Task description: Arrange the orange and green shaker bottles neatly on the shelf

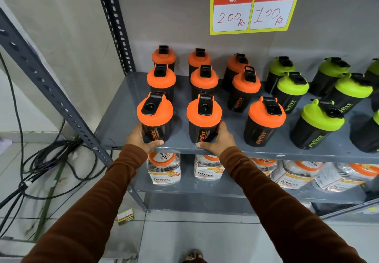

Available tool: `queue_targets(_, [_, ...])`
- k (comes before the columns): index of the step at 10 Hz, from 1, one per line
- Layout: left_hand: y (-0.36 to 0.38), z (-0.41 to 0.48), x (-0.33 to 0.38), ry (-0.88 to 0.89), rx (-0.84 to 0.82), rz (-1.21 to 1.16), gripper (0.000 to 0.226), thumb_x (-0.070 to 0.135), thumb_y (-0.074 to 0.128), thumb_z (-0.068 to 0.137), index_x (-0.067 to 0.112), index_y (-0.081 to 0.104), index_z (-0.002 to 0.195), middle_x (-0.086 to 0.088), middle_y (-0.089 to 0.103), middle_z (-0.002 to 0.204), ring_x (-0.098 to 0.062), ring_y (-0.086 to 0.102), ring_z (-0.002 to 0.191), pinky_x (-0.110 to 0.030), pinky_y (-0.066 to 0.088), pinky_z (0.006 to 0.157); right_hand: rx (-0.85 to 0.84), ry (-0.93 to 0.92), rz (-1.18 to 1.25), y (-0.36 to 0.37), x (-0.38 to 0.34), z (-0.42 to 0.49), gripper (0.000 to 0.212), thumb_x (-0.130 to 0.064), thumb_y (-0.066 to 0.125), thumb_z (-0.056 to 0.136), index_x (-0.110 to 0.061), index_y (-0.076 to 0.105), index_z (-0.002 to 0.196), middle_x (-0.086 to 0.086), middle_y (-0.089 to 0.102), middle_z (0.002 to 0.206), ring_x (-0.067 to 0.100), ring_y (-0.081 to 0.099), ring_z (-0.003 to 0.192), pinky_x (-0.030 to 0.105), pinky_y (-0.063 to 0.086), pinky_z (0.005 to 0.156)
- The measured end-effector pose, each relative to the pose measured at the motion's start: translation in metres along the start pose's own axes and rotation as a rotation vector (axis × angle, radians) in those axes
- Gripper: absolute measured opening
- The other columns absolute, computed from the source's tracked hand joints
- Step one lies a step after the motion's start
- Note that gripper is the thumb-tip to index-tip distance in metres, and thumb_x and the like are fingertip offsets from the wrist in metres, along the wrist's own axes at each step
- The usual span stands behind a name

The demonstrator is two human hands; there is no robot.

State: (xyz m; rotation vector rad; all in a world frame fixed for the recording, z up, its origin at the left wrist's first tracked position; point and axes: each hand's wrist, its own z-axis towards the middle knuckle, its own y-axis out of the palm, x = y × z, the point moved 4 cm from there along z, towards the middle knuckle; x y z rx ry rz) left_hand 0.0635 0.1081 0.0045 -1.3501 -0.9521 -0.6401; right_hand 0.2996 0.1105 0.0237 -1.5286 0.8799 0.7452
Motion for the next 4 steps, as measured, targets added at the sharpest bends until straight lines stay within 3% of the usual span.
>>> queue_targets(2, [0.0,-0.009,-0.007,0.046,0.013,-0.084,0.08,0.004,0.08,0.061,0.01,0.038,0.13,-0.011,0.047,0.137,-0.025,0.045,0.125,-0.034,0.037,0.1,-0.006,-0.025,0.02,0.0,0.002,-0.003,0.094,-0.01,0.083,0.061,-0.013,0.026,0.136,0.011,0.049,0.136,0.029,0.045,0.125,0.039,0.037,0.105])
queue_targets(3, [0.002,-0.02,-0.012,0.047,0.109,-0.123,0.08,0.005,0.078,0.066,0.012,0.035,0.133,-0.008,0.043,0.141,-0.018,0.04,0.127,-0.035,0.033,0.104,0.001,-0.04,0.056,-0.001,0.01,-0.011,0.099,-0.008,0.082,0.061,-0.014,0.022,0.139,0.011,0.045,0.139,0.027,0.041,0.128,0.04,0.033,0.11])
queue_targets(4, [0.008,-0.043,-0.011,0.017,0.268,-0.005,0.069,0.01,0.07,0.076,0.006,0.034,0.135,-0.015,0.04,0.142,-0.029,0.037,0.13,-0.038,0.03,0.108,0.02,-0.027,0.017,0.001,0.02,-0.021,0.098,-0.012,0.08,0.066,-0.011,0.017,0.141,0.012,0.04,0.144,0.027,0.036,0.133,0.043,0.03,0.112])
